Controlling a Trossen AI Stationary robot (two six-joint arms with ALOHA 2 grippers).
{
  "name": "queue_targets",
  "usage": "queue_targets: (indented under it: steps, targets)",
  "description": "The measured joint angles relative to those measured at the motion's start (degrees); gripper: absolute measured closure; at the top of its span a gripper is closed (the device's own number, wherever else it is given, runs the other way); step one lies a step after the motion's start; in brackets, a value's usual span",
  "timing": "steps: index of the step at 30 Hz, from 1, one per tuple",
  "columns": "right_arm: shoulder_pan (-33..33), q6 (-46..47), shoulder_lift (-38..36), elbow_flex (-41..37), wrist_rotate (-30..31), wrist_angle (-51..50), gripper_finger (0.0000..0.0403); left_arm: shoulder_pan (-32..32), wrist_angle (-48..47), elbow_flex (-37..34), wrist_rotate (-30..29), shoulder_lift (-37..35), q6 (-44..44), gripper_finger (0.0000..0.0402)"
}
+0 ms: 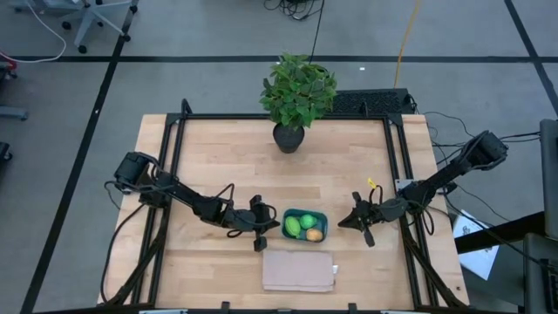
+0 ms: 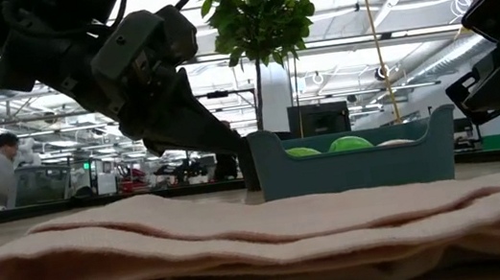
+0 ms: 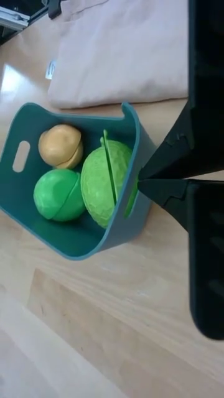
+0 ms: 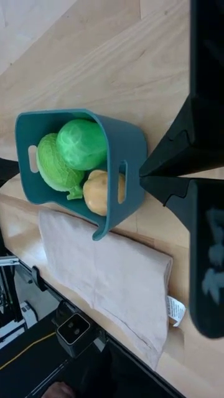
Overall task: Pick and placing Produce into tupperware
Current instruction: Adjust the blue bin
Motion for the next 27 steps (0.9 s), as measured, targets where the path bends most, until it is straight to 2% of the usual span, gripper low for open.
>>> queue_targets:
  steps: [6,11,18,27]
  targets:
    - [0.0,-0.2,0.0,0.0,0.1,-0.5,0.0403,0.0,0.0,0.0,-1.4,0.2,-0.4,0.0401]
    - [0.0,-0.2,0.0,0.0,0.1,-0.4,0.0403,0.4,0.4,0.6,-2.4,4.3,-2.3,0.0401]
    - [0.0,-0.4,0.0,0.0,0.2,-0.5,0.0403,1.7,-1.6,7.0,1.7,11.5,-1.0,0.0401]
    - [0.0,-0.2,0.2,0.0,0.3,-1.0,0.0403,1.9,-5.1,9.9,3.3,12.6,0.2,0.0401]
